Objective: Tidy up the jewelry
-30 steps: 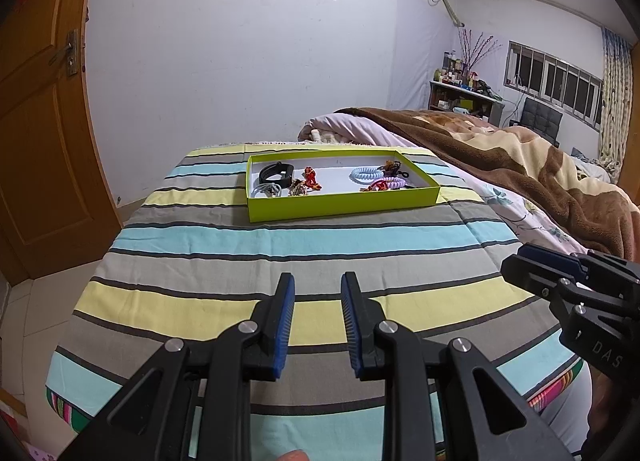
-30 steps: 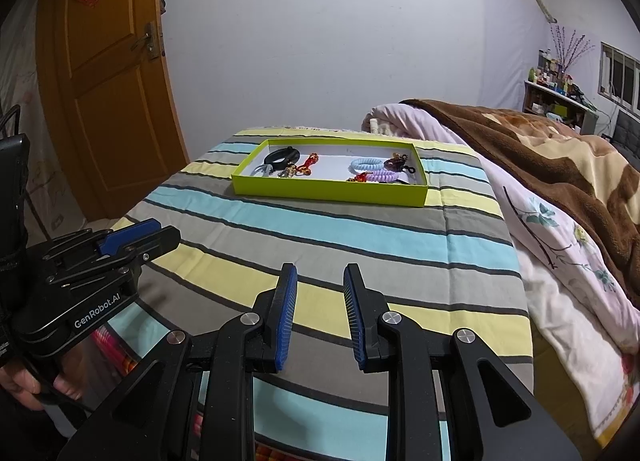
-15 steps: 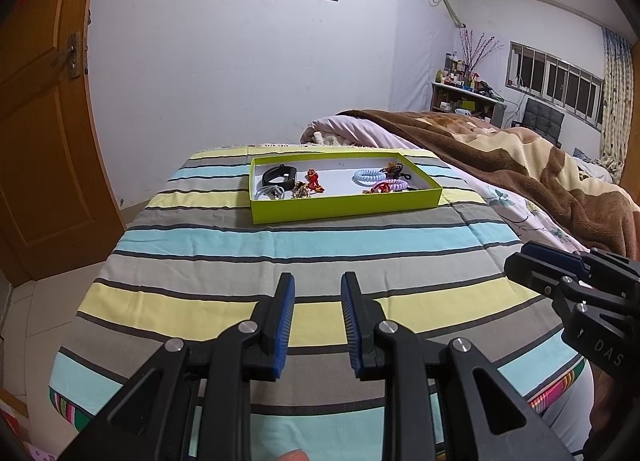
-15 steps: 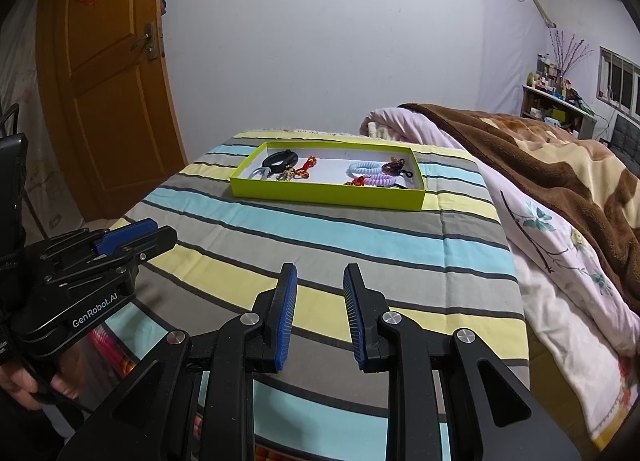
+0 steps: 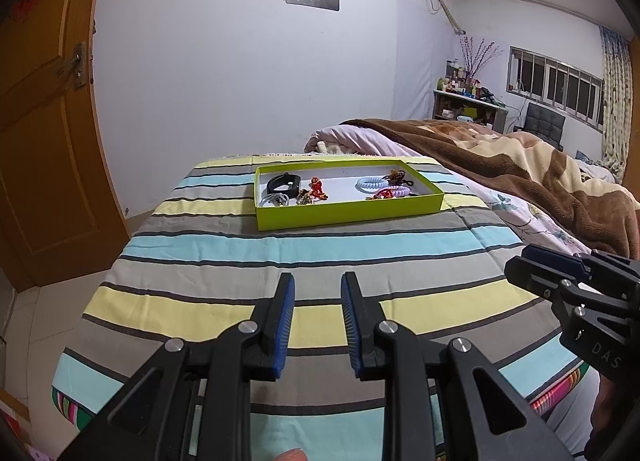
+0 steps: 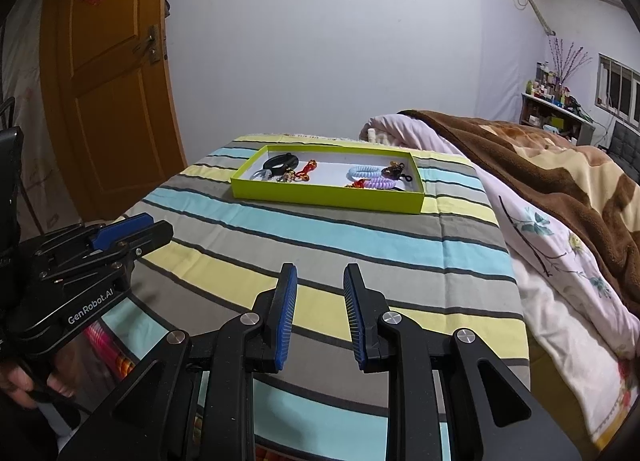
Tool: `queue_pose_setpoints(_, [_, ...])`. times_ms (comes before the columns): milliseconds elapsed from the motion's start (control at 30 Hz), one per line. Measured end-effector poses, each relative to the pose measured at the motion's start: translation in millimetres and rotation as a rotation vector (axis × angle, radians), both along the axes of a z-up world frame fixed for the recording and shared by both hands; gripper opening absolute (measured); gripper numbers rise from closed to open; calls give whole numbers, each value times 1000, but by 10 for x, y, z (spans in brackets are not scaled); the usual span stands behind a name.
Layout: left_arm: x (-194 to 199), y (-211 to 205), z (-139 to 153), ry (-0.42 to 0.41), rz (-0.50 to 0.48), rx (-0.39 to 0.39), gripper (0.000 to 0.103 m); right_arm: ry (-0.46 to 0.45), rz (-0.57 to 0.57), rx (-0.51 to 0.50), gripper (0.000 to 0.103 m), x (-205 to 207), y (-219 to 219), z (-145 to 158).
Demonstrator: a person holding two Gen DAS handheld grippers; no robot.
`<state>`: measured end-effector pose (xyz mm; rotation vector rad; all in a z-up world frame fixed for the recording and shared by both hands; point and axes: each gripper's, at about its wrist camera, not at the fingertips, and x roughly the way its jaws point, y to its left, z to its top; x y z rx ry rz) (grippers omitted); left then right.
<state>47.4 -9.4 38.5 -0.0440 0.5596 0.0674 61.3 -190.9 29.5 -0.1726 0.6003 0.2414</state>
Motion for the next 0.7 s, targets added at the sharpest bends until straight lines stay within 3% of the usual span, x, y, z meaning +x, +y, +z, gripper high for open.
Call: queue_pose_setpoints(700, [-7,-40,-39,19,10,1,25,-3,2,-1,25,-23,2,4])
